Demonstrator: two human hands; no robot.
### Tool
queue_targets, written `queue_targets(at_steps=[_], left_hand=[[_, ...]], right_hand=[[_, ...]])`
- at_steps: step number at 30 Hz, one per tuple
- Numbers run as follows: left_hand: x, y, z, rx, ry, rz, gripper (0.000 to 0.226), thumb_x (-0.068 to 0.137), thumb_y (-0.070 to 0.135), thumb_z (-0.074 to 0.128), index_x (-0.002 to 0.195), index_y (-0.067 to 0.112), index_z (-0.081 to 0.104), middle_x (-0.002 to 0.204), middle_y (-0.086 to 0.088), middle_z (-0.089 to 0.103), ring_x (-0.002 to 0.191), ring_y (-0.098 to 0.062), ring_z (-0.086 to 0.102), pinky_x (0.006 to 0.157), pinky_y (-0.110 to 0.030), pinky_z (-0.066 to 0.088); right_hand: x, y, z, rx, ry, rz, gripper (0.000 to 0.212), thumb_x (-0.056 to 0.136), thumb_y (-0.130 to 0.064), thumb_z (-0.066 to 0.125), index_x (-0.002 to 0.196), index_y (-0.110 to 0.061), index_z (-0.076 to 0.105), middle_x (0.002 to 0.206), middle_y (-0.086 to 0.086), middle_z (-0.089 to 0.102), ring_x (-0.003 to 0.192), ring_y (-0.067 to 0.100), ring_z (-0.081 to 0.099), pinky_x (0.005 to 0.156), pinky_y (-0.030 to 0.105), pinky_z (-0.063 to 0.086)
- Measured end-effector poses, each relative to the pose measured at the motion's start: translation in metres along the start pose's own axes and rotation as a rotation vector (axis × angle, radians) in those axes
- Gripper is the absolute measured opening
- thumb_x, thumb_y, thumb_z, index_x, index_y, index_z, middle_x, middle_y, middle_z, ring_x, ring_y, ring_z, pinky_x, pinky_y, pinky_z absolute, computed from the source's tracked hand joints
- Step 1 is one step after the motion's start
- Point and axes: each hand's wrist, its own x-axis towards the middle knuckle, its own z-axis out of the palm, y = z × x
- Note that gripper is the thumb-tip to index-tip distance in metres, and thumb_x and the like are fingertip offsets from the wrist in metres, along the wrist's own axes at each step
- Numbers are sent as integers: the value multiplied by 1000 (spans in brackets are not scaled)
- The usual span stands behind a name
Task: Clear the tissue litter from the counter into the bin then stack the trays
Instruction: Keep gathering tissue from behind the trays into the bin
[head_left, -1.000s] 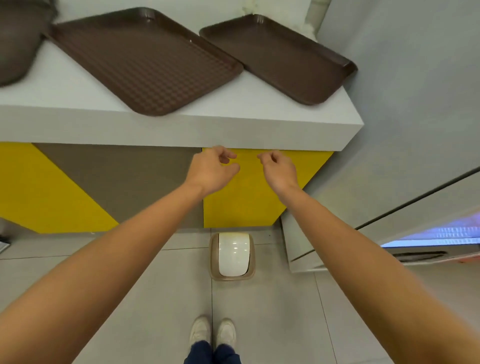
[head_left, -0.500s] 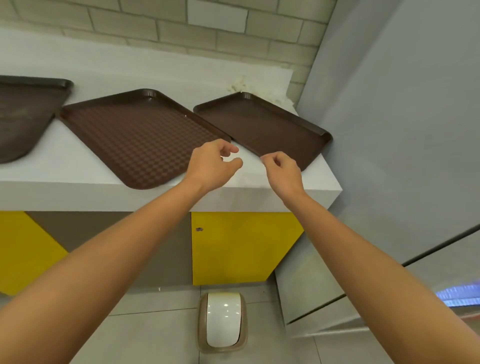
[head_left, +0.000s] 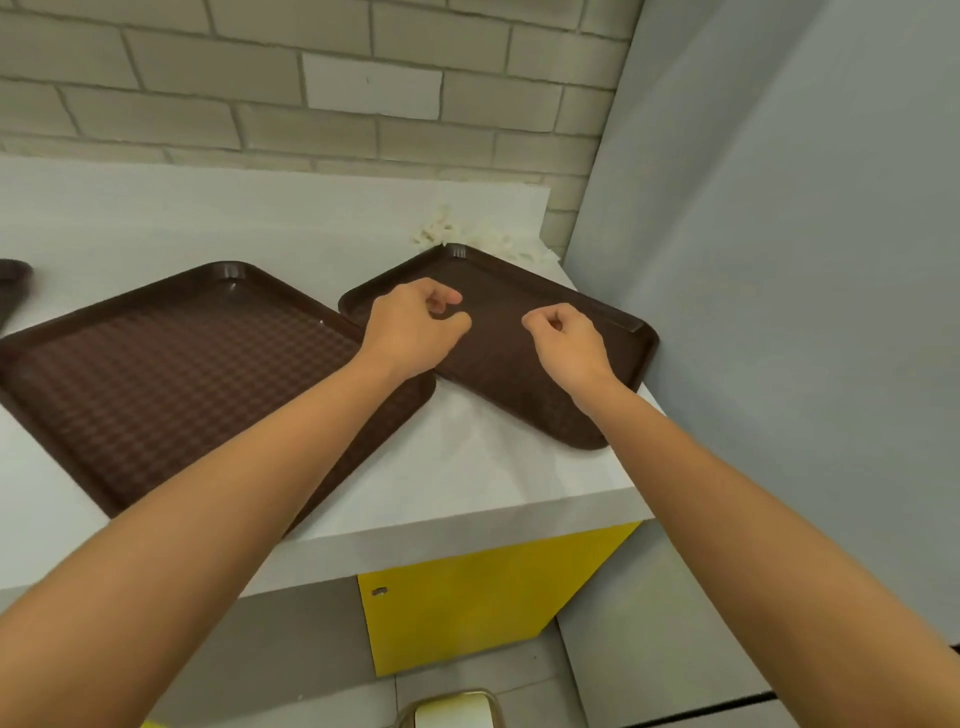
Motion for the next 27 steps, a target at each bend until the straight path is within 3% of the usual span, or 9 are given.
queue_targets(at_steps=[5, 12, 22, 27], left_hand=[[50, -9, 17, 18, -7, -10, 29, 84, 31, 64, 112, 20, 64, 111, 2, 65, 105, -13, 59, 92, -23, 42], [126, -14, 42, 43, 40, -49, 31, 85, 30, 62, 114, 18, 63, 111, 1, 64, 104, -15, 59, 90, -23, 40], [238, -24, 82, 86, 100, -133, 30, 86, 30, 61, 114, 20, 62, 112, 3, 64, 94, -8, 54, 84, -15, 35], [279, -38, 98, 128, 142, -122, 34, 86, 31, 62, 118, 20, 60, 119, 0, 61, 110, -15, 57, 86, -16, 34]], right_hand=[[64, 3, 8, -36, 0, 11, 33, 92, -32, 51, 120, -14, 55, 112, -2, 54, 94, 9, 49, 79, 23, 36], [176, 19, 23, -109, -36, 32, 48, 90, -38, 53, 131, -14, 44, 133, 7, 48, 117, 22, 51, 95, 32, 43], [319, 47, 49, -358, -77, 59, 66, 85, -41, 57, 140, -16, 32, 145, 12, 31, 136, 31, 28, 108, 43, 32], [364, 53, 83, -388, -137, 190, 83, 79, -54, 61, 143, -22, 20, 148, 14, 20, 137, 36, 19, 109, 45, 25]])
